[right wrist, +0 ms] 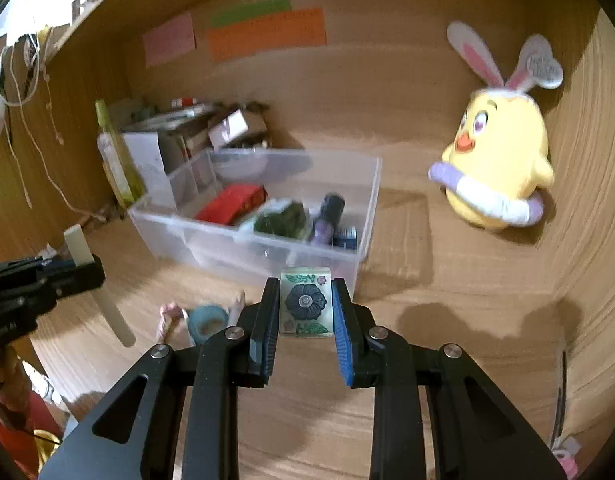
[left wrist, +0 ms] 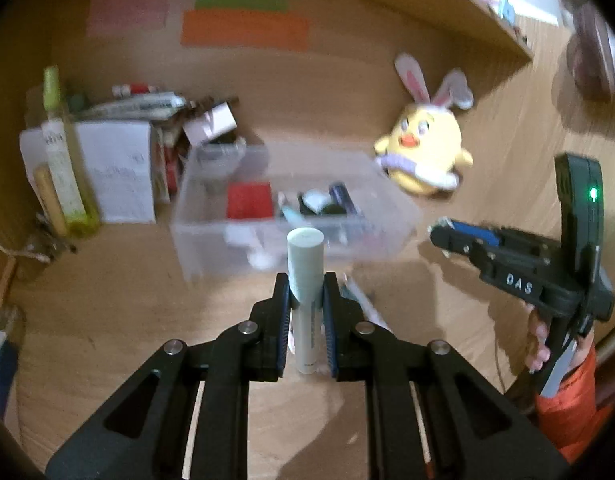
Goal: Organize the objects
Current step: 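Grasp the pale green tube with the left tool while the right grasps the green eraser, then carry the pale tube and green eraser into the bin and open both tools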
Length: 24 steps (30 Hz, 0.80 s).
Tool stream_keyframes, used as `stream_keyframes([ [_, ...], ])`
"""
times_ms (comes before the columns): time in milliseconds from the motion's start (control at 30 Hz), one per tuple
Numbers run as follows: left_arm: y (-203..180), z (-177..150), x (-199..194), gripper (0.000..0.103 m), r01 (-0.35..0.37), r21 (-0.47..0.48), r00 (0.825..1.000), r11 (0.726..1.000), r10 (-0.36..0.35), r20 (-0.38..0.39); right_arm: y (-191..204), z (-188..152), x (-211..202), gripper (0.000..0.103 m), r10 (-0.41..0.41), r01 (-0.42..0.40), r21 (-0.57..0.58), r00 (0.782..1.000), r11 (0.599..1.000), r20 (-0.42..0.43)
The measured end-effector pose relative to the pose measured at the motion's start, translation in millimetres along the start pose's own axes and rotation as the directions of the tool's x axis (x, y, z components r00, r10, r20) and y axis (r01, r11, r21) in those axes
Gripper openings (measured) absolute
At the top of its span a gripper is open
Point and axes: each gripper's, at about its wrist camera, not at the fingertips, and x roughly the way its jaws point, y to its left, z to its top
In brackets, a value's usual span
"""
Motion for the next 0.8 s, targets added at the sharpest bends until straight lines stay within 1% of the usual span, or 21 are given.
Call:
stream_keyframes([
  [133,9.7,26.1,-7.9,0.015,-0.001,-0.013,0.998,1.0,0.002,0.065,0.2,16.7,-4.2,0.022,0.0,-0.001,0.009,0.999,1.0,0.045],
  [233,16.5,44.0,-4.0,0.015,-0.002,-0.018,0.997,1.0,0.004,0.08,0.4,30.3,-1.7,0.022,0.005,-0.006,0.012,0.998,1.0,0.067],
  [300,20.2,54.3,3.7,0.015,0.0,-0.024,0.997,1.0,0.001,0.072,2.2,38.9,1.4,0.022,0.0,0.0,0.002,0.997,1.0,0.075],
  [367,22.3,64.1,10.7,0.015,-0.012,-0.023,0.998,1.0,0.014,0.069,5.6,47.3,5.1,0.022,-0.008,0.009,-0.011,0.997,1.0,0.08],
  [533,19.4,84.2,25.9,0.015,-0.029,-0.01,0.997,1.0,0.029,0.067,10.3,63.0,19.1,0.022,-0.014,0.016,-0.019,0.997,1.0,0.074],
  [667,14.8,96.1,41.9,0.015,-0.027,-0.003,0.998,1.0,0.027,0.054,12.4,70.4,36.7,0.022,-0.023,0.024,-0.021,0.998,0.999,0.051],
  [800,11.8,101.0,66.6,0.015,-0.013,-0.006,1.0,1.0,0.013,0.011,12.6,70.3,55.4,0.022,-0.035,0.035,-0.023,0.999,0.999,0.017],
])
